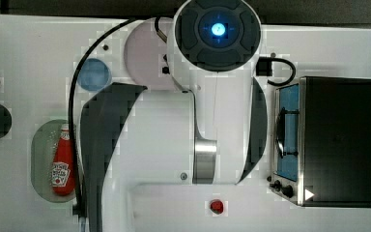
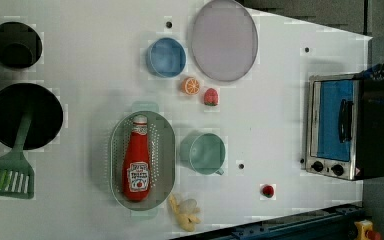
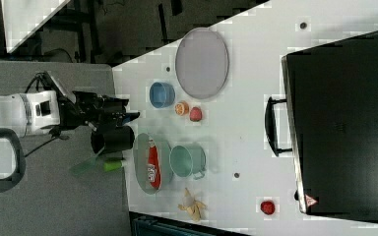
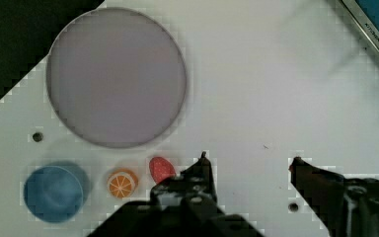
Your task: Pick ketchup from strainer and place it on the table
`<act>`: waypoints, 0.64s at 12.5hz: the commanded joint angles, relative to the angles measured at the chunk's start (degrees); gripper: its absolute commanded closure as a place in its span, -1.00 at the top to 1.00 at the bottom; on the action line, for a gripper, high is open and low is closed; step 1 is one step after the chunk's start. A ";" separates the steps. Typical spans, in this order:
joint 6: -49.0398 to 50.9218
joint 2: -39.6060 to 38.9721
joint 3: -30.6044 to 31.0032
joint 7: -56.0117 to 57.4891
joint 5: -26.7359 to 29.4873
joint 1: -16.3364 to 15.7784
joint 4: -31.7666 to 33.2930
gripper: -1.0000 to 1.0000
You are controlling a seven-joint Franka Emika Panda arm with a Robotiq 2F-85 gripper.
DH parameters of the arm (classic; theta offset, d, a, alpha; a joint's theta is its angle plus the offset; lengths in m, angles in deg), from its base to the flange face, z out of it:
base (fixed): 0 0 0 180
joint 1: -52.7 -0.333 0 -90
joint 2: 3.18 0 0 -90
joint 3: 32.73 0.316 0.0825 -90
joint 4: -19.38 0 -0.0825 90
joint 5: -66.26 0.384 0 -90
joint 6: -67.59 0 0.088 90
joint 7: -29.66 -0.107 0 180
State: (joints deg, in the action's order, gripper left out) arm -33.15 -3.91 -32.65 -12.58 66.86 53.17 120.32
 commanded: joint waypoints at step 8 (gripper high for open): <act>7.23 16.49 8.73 -4.32 0.68 -3.98 10.61 1.00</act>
State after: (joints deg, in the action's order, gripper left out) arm -26.98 18.50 -26.39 -14.09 67.00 52.04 127.14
